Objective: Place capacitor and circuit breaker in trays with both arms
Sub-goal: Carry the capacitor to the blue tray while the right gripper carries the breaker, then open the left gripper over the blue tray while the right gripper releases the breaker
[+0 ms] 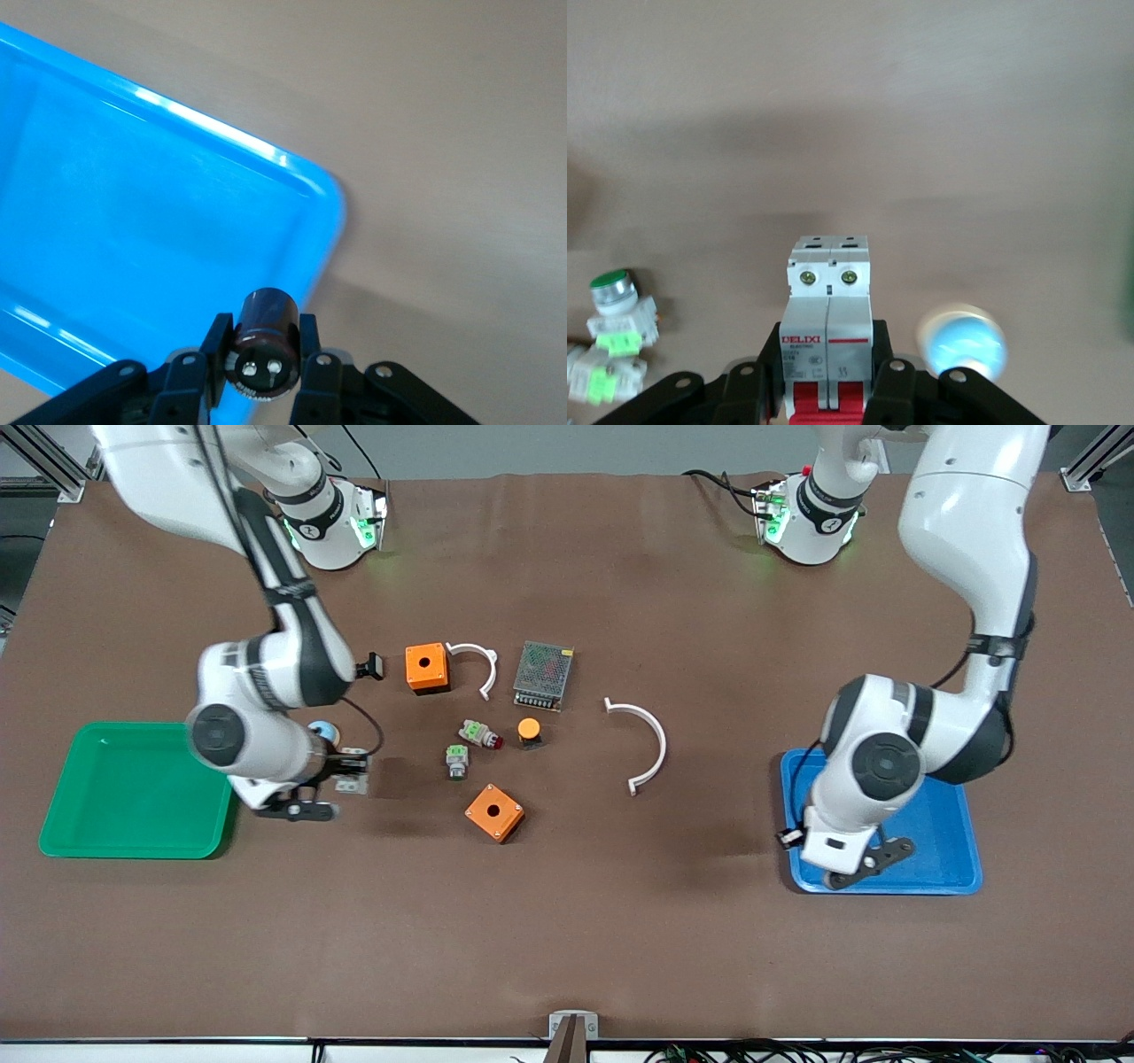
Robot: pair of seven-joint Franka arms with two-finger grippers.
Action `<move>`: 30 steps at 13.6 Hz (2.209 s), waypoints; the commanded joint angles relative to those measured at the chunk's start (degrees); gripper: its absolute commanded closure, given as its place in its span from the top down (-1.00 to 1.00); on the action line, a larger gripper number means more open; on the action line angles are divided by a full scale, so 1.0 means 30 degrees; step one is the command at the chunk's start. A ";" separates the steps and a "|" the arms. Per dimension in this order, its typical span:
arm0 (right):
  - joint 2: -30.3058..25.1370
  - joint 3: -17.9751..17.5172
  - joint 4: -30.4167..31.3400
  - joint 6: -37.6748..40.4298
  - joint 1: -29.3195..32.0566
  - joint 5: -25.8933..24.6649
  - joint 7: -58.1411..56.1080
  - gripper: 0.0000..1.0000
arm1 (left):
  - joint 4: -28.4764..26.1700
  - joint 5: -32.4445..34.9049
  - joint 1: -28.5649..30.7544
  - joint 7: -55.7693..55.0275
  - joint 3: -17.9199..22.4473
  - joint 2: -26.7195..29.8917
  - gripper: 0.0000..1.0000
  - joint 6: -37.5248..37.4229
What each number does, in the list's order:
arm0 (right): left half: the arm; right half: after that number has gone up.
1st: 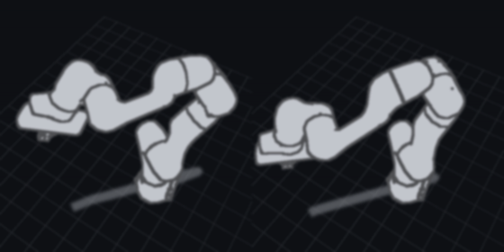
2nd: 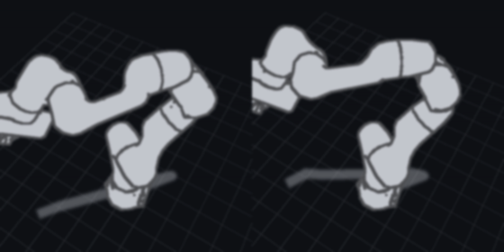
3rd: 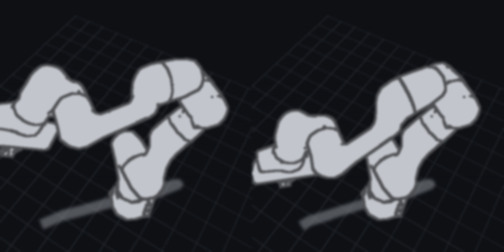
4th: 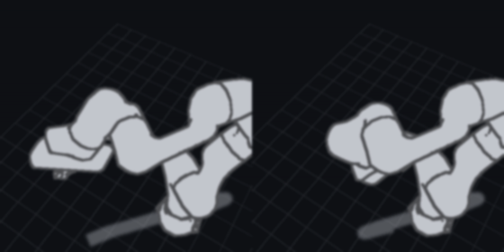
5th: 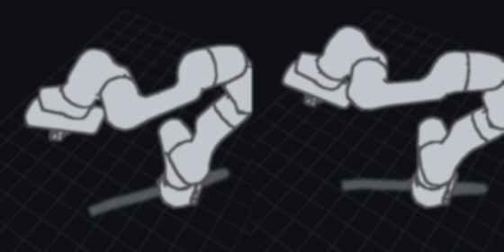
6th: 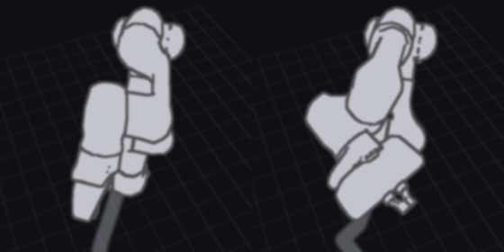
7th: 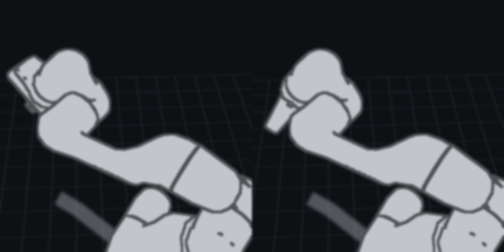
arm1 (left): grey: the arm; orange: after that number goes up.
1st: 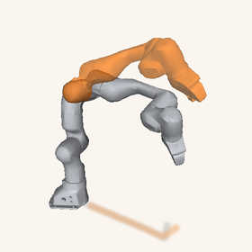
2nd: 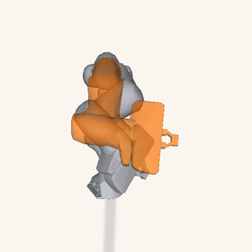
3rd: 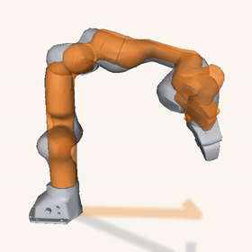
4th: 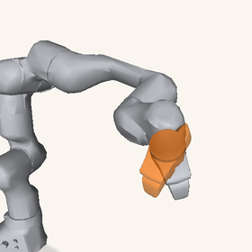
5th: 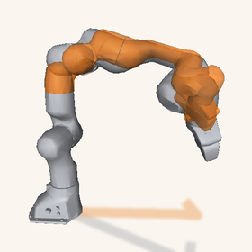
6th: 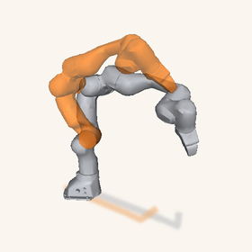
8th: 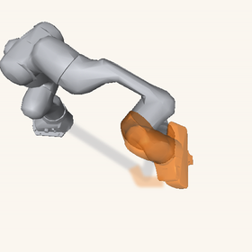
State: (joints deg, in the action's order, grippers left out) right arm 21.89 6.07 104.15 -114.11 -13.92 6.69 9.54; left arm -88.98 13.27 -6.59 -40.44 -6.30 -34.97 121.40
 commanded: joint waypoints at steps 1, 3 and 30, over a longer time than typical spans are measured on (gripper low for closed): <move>-0.0296 -0.0267 -0.2541 0.3221 0.3163 0.0143 -0.2611 -0.53 | -0.1218 0.0321 0.1720 0.3008 -0.0243 0.0611 -0.98 -0.0009; -0.0266 -0.0267 -0.2930 0.3290 0.5215 -0.0614 -0.5597 -0.53 | -0.1541 0.0321 0.3127 0.5672 -0.0272 0.0495 -0.98 0.0137; 0.4688 -0.0296 -0.3488 -0.2224 1.1320 -0.2465 -1.0592 1.00 | -0.1836 -0.0030 0.7235 1.3098 -0.2819 0.6315 1.00 -0.0410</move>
State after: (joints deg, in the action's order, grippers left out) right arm 36.85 6.21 94.76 -123.16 19.59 0.62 -22.30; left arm -94.34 13.31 14.62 -1.98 -13.45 -20.99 124.66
